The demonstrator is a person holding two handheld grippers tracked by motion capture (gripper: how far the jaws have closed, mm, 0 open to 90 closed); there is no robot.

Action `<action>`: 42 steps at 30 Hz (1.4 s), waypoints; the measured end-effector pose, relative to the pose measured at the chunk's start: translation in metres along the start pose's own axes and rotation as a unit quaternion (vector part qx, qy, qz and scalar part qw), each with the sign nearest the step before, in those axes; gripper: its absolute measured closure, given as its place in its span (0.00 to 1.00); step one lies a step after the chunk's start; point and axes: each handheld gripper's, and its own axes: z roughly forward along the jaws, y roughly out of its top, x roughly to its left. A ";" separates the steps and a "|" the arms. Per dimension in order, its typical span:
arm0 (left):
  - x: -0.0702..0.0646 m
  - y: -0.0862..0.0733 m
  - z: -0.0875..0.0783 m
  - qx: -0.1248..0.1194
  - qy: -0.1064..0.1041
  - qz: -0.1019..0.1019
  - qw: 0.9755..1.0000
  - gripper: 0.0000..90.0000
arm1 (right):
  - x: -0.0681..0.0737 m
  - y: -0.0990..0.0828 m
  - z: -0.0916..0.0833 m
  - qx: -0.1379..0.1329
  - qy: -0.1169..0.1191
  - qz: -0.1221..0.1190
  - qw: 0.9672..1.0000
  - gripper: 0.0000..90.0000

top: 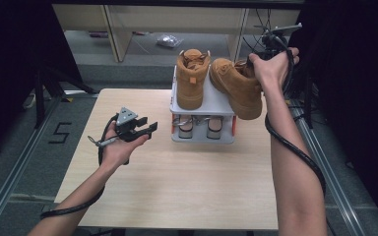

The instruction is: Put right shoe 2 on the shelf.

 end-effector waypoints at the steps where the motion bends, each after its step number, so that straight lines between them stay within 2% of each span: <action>1: 0.000 0.000 0.000 -0.001 0.000 0.000 1.000 0.58 | -0.001 0.001 0.000 -0.002 0.002 -0.004 1.000 0.52; 2: 0.000 0.000 0.000 -0.002 -0.001 0.001 1.000 0.58 | -0.002 0.001 -0.001 -0.003 0.004 -0.008 1.000 0.52; 6: 0.000 -0.001 0.000 0.000 -0.001 0.001 1.000 0.58 | 0.000 -0.001 -0.009 -0.004 0.004 0.005 1.000 0.52; 8: 0.000 -0.001 0.000 -0.001 -0.001 0.000 1.000 0.58 | -0.002 -0.002 -0.012 -0.008 0.009 -0.006 1.000 0.52; 9: 0.000 -0.001 0.000 -0.001 -0.001 0.000 1.000 0.58 | -0.001 -0.003 -0.014 -0.006 0.012 0.010 1.000 0.52; 10: -0.001 -0.001 0.000 -0.001 -0.001 0.001 1.000 0.58 | -0.004 -0.004 -0.016 -0.009 0.014 -0.011 1.000 0.52; 11: -0.001 -0.001 0.000 -0.002 -0.002 0.002 1.000 0.58 | -0.004 -0.004 -0.018 -0.012 0.016 -0.014 1.000 0.52; 12: -0.001 -0.001 0.000 -0.001 -0.003 0.002 1.000 0.58 | -0.002 -0.005 -0.021 -0.012 0.016 0.000 1.000 0.52; 13: -0.002 -0.001 0.001 -0.002 -0.003 0.002 1.000 0.58 | -0.005 -0.004 -0.023 -0.016 0.017 -0.014 1.000 0.52; 14: -0.002 -0.001 0.001 -0.001 -0.003 0.002 1.000 0.58 | -0.005 -0.005 -0.026 -0.017 0.019 -0.013 1.000 0.52; 15: -0.003 -0.001 0.001 -0.002 -0.003 0.002 1.000 0.58 | -0.002 -0.006 -0.030 -0.018 0.019 0.000 1.000 0.52; 18: -0.004 -0.001 0.001 -0.004 -0.003 0.001 1.000 0.58 | -0.004 -0.008 -0.041 -0.029 0.025 -0.014 0.999 0.53; 19: -0.004 -0.001 0.001 -0.006 -0.003 0.001 1.000 0.58 | -0.005 -0.009 -0.044 -0.036 0.025 -0.026 0.999 0.53; 21: -0.004 -0.001 0.001 -0.006 -0.003 0.002 1.000 0.58 | -0.005 -0.012 -0.052 -0.032 0.029 -0.013 0.999 0.56; 22: -0.004 -0.001 0.001 -0.006 -0.003 0.002 1.000 0.59 | -0.006 -0.014 -0.054 -0.040 0.032 -0.017 0.999 0.57; 25: -0.005 -0.002 0.001 -0.004 -0.004 0.002 1.000 0.59 | -0.010 -0.022 -0.062 -0.035 0.041 -0.007 0.999 0.62; 27: -0.006 -0.003 0.001 -0.004 -0.004 0.003 1.000 0.59 | -0.014 -0.028 -0.065 -0.034 0.044 -0.009 0.998 0.66; 28: -0.006 -0.003 0.002 -0.004 -0.005 0.004 1.000 0.59 | -0.017 -0.031 -0.065 -0.045 0.047 -0.019 0.998 0.67; 29: -0.006 -0.003 0.002 -0.003 -0.005 0.004 1.000 0.59 | -0.019 -0.033 -0.067 -0.046 0.054 -0.004 0.997 0.68; 34: -0.008 -0.002 0.003 -0.003 -0.005 0.005 1.000 0.59 | -0.027 -0.044 -0.073 -0.056 0.067 0.001 0.996 0.76; 35: -0.008 -0.002 0.003 -0.004 -0.006 0.004 1.000 0.59 | -0.030 -0.045 -0.075 -0.055 0.066 -0.008 0.996 0.78; 36: -0.008 -0.001 0.003 -0.004 -0.007 0.006 1.000 0.59 | -0.030 -0.047 -0.077 -0.050 0.068 0.004 0.996 0.82; 37: -0.008 -0.001 0.003 -0.004 -0.007 0.006 1.000 0.59 | -0.032 -0.049 -0.077 -0.048 0.070 -0.003 0.996 0.86; 38: -0.009 -0.001 0.003 -0.004 -0.007 0.006 1.000 0.59 | -0.035 -0.051 -0.076 -0.044 0.066 -0.021 0.997 0.90; 39: -0.009 -0.002 0.003 -0.003 -0.007 0.006 1.000 0.59 | -0.035 -0.055 -0.076 -0.038 0.066 -0.013 0.997 0.94; 40: -0.009 -0.002 0.003 -0.003 -0.008 0.005 1.000 0.59 | -0.038 -0.058 -0.075 -0.029 0.066 -0.029 0.997 0.98; 42: -0.009 -0.003 0.003 -0.002 -0.007 0.005 1.000 0.59 | -0.037 -0.070 -0.072 0.002 0.065 -0.014 0.998 1.00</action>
